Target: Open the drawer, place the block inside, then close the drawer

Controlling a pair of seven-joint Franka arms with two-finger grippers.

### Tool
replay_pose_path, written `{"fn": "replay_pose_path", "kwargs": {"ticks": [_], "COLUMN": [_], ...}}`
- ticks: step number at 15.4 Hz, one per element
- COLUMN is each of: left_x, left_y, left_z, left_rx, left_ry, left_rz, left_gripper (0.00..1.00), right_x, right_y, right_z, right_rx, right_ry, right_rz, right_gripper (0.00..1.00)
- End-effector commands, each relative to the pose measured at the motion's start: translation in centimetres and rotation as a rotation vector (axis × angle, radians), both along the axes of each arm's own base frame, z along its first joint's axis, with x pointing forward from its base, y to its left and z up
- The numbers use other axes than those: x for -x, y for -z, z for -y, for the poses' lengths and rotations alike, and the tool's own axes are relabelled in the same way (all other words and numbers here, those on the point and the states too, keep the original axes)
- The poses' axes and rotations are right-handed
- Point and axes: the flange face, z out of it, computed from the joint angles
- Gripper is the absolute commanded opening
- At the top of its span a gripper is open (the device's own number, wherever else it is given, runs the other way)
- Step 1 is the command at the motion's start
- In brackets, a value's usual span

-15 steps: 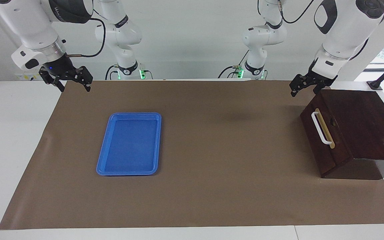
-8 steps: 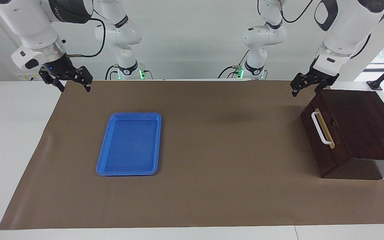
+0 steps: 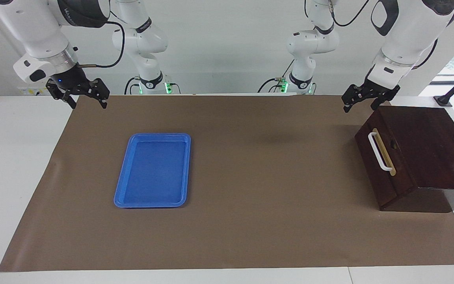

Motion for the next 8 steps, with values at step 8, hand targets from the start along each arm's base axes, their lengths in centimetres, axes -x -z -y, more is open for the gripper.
{"fn": "replay_pose_path", "kwargs": {"ticks": [8], "left_x": [1.06], "left_y": [-0.80], "left_z": [0.98], "left_rx": [0.035], "left_ry": [0.041], "left_rz": [-0.023], "left_gripper": [1.00], "right_x": [0.58], "right_y": [-0.10], "right_z": [0.20], "right_rx": [0.017], "right_ry": [0.024], "right_rz": [0.017], "right_gripper": [1.00]}}
